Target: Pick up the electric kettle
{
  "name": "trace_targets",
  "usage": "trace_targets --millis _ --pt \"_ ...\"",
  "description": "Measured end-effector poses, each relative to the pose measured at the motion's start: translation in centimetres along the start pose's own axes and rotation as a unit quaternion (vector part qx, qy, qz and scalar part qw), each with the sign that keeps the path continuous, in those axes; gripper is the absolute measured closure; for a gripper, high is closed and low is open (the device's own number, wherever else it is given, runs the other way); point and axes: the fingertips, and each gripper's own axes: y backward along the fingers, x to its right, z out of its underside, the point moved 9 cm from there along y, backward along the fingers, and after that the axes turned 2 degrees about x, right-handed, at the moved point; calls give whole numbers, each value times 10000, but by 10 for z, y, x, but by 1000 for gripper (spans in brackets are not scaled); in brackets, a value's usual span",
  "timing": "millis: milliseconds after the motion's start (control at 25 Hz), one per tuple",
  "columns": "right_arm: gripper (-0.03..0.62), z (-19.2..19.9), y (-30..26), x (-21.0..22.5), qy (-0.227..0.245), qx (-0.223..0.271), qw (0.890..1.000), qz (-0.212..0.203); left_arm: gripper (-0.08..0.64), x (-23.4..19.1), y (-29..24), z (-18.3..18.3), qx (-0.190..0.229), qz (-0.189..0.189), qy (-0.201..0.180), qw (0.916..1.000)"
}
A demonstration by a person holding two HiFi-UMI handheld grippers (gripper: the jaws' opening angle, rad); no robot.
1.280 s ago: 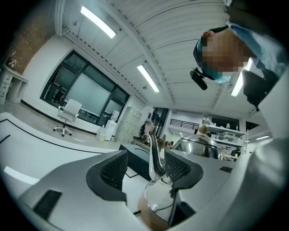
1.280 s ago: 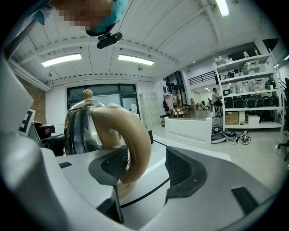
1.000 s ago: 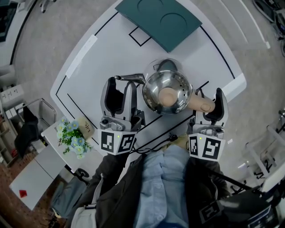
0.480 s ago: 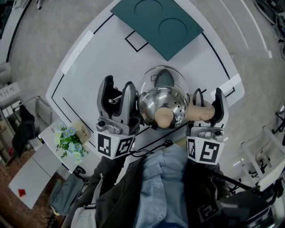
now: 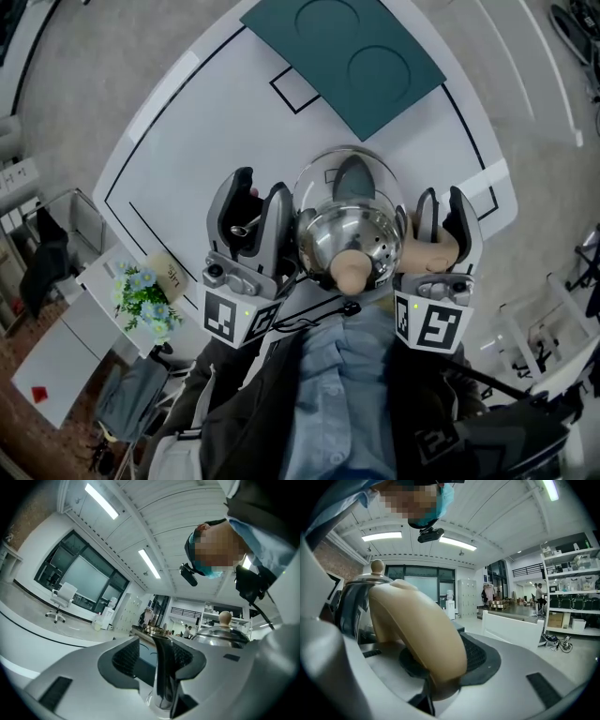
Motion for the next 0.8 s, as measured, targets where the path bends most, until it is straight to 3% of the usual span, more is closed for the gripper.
trace_targets --millis 120,200,480,800 --pt "552 0 -2 -4 7 47 10000 -67 457 6 -1 -1 8 172 -63 9998" --pt "558 -1 -3 -3 -52 98 9999 -116 548 10 -2 -2 -17 296 -60 9995" --pt "566 -1 -4 -2 -132 108 9997 -181 552 12 -3 -2 -50 267 -3 9996" --pt "569 -2 -8 -3 -119 118 9996 -246 555 12 -5 -5 11 262 -262 9993"
